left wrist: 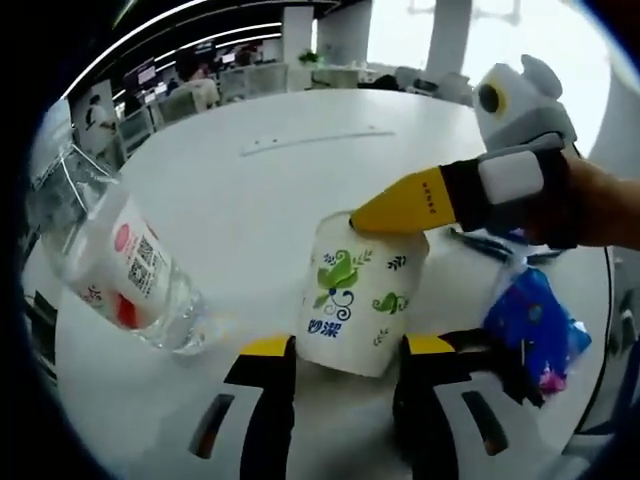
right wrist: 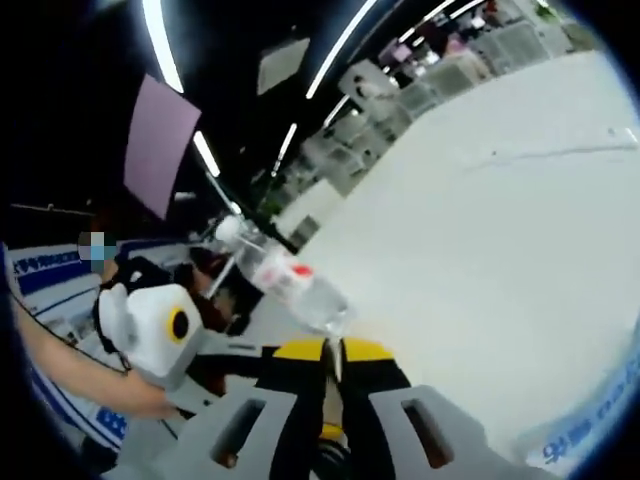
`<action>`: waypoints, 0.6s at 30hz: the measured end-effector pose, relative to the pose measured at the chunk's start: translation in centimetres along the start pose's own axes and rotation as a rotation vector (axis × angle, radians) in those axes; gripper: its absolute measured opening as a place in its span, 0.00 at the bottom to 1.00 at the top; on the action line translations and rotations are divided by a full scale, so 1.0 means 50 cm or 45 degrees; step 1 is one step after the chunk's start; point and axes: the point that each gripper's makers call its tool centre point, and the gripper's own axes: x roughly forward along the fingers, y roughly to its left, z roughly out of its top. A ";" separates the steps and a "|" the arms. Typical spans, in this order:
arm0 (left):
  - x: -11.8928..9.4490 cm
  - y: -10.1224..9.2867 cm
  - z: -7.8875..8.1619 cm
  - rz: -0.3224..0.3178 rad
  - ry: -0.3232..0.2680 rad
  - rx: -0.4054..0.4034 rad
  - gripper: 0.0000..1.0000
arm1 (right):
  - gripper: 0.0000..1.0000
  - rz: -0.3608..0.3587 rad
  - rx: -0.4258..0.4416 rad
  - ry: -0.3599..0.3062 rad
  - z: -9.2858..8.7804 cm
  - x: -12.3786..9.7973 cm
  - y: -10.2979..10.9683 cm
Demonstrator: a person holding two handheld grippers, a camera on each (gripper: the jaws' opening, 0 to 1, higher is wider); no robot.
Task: Arrange the tabletop items into an orderly group along one side of the table until the central work area is clear of visible clutter.
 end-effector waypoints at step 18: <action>-0.007 0.048 0.020 0.061 -0.148 -0.093 0.37 | 0.00 0.104 -0.643 0.225 0.006 0.044 0.087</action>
